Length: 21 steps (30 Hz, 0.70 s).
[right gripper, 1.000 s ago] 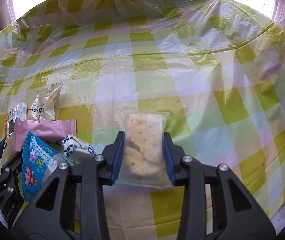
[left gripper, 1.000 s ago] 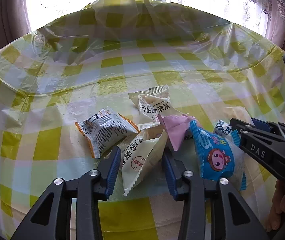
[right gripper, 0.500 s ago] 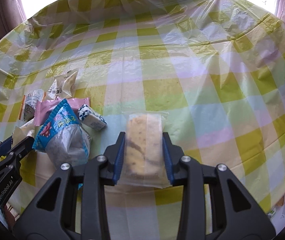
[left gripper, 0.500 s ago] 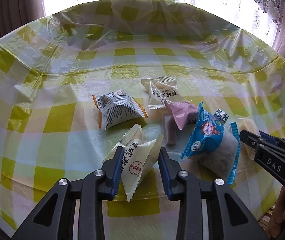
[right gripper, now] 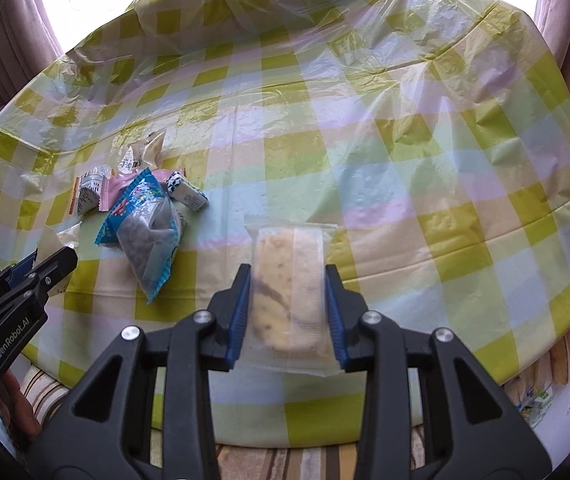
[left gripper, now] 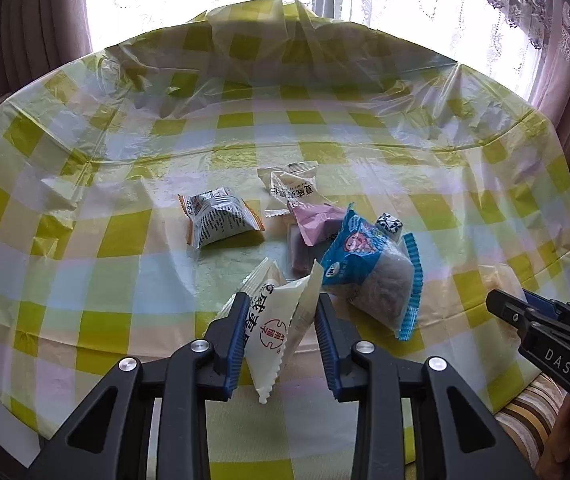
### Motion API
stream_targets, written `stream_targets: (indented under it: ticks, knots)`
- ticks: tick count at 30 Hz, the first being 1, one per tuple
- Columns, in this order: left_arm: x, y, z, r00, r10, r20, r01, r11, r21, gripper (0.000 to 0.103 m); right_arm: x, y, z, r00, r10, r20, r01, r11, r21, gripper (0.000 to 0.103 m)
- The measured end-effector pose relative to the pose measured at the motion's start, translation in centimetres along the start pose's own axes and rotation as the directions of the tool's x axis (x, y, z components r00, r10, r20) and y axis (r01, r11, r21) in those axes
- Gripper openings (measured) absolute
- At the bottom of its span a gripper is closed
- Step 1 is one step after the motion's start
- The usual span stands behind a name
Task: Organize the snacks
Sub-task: 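Drop the cream packet into the box with the left tool while the right drops the cracker pack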
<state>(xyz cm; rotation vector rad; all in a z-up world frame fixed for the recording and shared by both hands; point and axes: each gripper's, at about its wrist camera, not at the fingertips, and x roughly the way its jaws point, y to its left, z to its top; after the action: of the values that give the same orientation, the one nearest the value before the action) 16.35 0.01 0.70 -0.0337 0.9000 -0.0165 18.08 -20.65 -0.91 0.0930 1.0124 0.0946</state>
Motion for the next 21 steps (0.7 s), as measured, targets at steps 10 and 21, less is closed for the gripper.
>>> stream_targets:
  ticks: [10,21]
  knots:
    - [-2.6,-4.1,-0.4,0.996,-0.081,0.025,0.079,0.995,0.057,0.034,-3.1,-4.5,-2.1,0.999,-0.051,-0.004,0.051,0.998,0.047,0.039]
    - [-4.1,-10.4,-1.2,0.977,-0.214,-0.001,0.212,0.965,0.154,0.034,-5.6,-9.7,-4.2,0.99,-0.14,-0.013,0.141,0.985,0.102,0.039]
